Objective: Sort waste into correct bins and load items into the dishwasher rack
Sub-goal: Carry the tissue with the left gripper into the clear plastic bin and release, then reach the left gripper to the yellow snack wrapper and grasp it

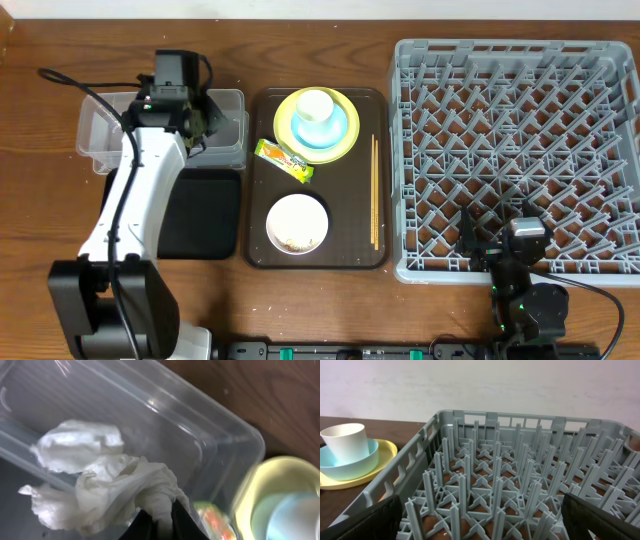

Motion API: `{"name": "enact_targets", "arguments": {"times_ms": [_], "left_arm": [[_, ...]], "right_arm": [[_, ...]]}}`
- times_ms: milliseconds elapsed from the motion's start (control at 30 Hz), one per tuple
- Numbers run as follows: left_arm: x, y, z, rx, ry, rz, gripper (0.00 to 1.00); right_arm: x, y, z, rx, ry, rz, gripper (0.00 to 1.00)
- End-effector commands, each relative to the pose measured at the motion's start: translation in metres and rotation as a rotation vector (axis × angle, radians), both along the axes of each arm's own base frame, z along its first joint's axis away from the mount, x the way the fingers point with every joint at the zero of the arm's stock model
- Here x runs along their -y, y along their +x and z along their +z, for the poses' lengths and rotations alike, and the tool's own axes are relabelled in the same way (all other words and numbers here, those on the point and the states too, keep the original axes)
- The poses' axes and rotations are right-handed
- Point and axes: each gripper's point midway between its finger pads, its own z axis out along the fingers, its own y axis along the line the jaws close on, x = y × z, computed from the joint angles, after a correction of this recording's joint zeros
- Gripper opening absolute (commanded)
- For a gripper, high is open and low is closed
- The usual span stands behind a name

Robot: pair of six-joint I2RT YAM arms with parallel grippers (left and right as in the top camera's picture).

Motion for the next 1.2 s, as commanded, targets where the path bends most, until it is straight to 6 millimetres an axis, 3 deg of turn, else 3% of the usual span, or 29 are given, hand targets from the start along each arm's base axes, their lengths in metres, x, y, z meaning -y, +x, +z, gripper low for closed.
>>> {"name": "enact_targets", "arguments": {"times_ms": [0, 233, 400, 433, 533, 600, 667, 800, 933, 1033, 1100, 1167], "left_arm": [[-0.012, 0.009, -0.003, 0.004, 0.024, 0.019, 0.12], [-0.019, 0.017, -0.037, -0.054, 0.041, 0.035, 0.12], [-0.019, 0.022, -0.044, -0.054, 0.045, 0.033, 0.16], [-0.019, 0.023, -0.043, -0.047, 0.045, 0.033, 0.23], [-0.019, 0.025, -0.040, -0.035, 0.045, 0.033, 0.65], [-0.018, 0.025, -0.038, -0.032, 0.042, 0.030, 0.70], [-0.012, 0.024, -0.032, -0.022, 0.018, -0.005, 0.71], [0.017, 0.022, -0.002, 0.045, -0.115, -0.102, 0.74], [0.034, 0.003, 0.029, 0.078, -0.197, -0.155, 0.73], [0.047, -0.017, 0.040, 0.052, -0.263, -0.192, 0.69], [0.052, -0.029, 0.039, 0.015, -0.290, -0.200, 0.57], [0.056, -0.038, 0.036, -0.021, -0.317, -0.208, 0.53]], "right_arm": [[-0.003, 0.000, -0.001, 0.000, -0.006, 0.014, 0.99], [-0.003, 0.000, -0.001, 0.000, -0.006, 0.014, 0.99], [-0.003, 0.000, 0.000, 0.001, -0.006, 0.014, 0.99], [-0.003, 0.000, 0.000, 0.001, -0.006, 0.014, 0.99], [-0.003, 0.000, -0.001, 0.000, -0.006, 0.014, 0.99], [-0.003, 0.000, -0.001, 0.000, -0.006, 0.014, 0.99], [-0.003, 0.000, -0.001, 0.000, -0.006, 0.014, 0.99], [-0.003, 0.000, -0.001, 0.000, -0.006, 0.014, 0.99], [-0.003, 0.000, -0.001, 0.000, -0.006, 0.014, 0.99], [-0.003, 0.000, -0.001, 0.000, -0.006, 0.014, 0.99], [-0.003, 0.000, -0.001, 0.000, -0.006, 0.014, 0.99], [-0.003, 0.000, -0.001, 0.000, -0.006, 0.014, 0.99]]}}
